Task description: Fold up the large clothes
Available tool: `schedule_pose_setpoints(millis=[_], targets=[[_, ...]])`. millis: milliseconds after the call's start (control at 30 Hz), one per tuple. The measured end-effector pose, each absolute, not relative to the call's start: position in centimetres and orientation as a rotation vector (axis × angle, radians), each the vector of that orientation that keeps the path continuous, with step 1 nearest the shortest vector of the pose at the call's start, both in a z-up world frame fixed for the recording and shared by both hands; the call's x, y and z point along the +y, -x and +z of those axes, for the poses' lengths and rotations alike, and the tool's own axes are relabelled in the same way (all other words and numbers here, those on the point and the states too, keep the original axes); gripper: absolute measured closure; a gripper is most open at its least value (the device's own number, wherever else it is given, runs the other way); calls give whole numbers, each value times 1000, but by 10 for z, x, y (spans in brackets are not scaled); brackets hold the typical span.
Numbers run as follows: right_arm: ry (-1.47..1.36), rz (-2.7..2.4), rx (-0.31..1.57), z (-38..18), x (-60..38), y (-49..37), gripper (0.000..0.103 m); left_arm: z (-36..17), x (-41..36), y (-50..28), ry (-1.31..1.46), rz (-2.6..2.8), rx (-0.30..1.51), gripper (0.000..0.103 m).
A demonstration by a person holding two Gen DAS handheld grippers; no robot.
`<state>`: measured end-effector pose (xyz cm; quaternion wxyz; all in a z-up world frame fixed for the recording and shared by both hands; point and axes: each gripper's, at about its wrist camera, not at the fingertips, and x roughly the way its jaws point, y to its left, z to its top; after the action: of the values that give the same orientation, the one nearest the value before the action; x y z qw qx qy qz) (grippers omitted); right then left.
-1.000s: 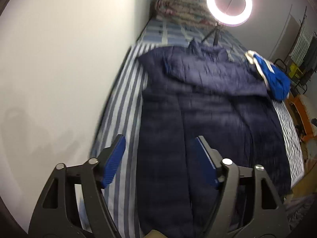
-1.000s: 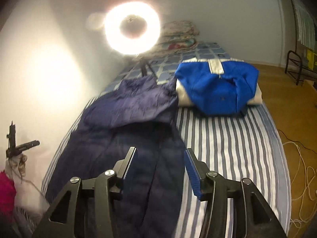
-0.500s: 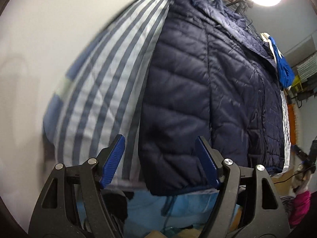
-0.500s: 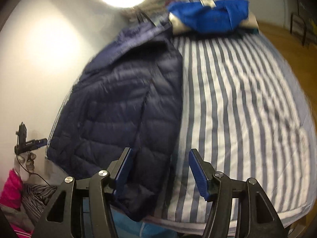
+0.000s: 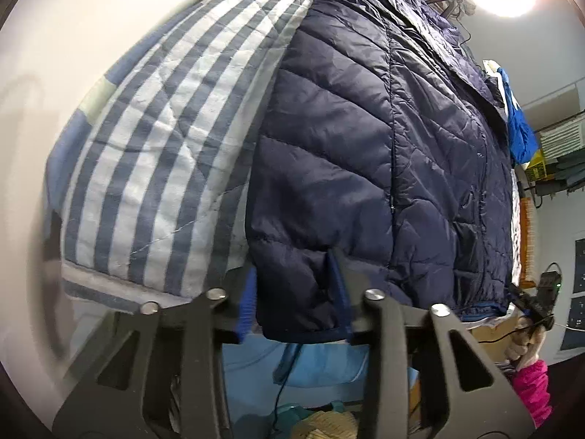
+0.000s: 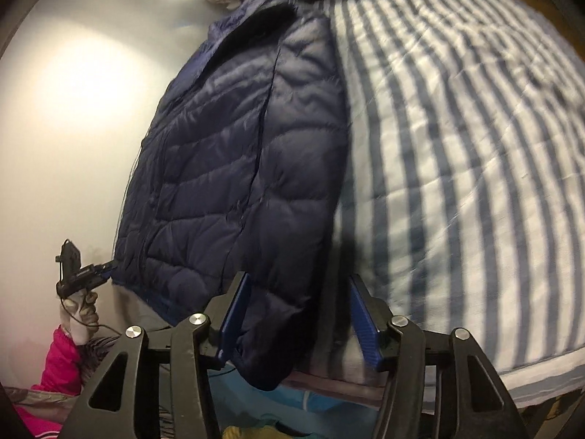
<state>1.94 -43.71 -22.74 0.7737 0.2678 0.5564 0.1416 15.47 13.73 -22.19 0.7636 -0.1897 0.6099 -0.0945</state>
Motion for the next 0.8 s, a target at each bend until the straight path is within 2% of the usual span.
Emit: schedule_pose_setpoints(millis=[133, 233, 367, 400, 433, 467, 567, 800], targets=[[-594, 335, 1211, -234, -428, -22, 50, -220, 135, -160, 417, -228, 1313, 75], [-625, 359, 1208, -234, -428, -23, 55, -221, 135, -167, 439, -223, 1312, 65], [-606, 369, 1219, -237, -418, -28, 65, -227, 134, -176, 450, -228, 1310, 66], [-602, 369, 1219, -237, -418, -30, 68, -227, 132, -177, 439, -221, 1306, 69], [-597, 372, 1216, -237, -416, -31, 73, -227, 131, -178, 431, -213, 1297, 84], [-596, 375, 1216, -237, -414, -32, 81, -227, 131, -178, 440, -211, 1287, 94], [-574, 360, 1207, -234, -407, -34, 96, -216, 127, -174, 440, -211, 1238, 99], [-473, 379, 1067, -180, -389, -20, 102, -146, 133, -138, 479, -249, 997, 101]])
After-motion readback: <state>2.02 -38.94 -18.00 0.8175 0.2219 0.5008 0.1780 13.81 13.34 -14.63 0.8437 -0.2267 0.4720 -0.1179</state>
